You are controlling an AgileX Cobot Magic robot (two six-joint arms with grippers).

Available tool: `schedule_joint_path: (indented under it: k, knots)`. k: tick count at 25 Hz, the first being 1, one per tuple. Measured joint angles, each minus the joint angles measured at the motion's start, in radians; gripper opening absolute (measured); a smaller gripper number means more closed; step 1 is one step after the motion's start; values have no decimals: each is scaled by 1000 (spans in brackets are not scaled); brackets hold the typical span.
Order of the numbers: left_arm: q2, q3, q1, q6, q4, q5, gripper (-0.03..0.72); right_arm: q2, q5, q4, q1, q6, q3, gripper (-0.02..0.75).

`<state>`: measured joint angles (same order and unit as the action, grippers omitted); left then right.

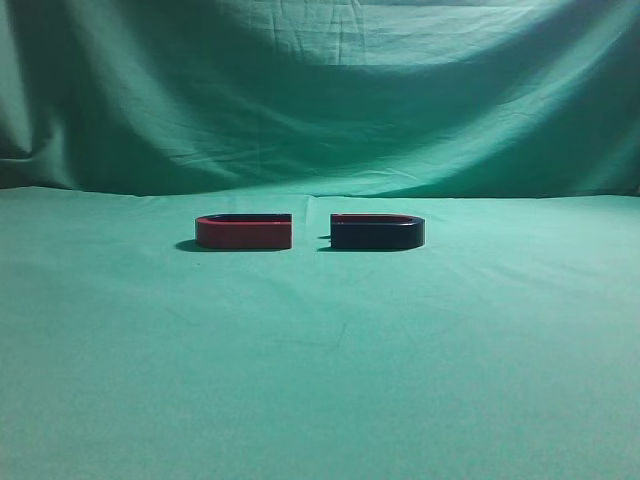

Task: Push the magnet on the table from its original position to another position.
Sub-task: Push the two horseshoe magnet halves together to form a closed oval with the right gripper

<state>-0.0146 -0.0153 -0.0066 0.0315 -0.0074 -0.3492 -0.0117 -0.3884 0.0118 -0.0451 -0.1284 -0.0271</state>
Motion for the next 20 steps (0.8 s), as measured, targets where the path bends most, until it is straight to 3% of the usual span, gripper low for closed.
schedule_joint_path:
  k: [20]
  knots:
    - [0, 0, 0, 0, 0, 0, 372, 0, 0, 0, 0, 0, 0, 0]
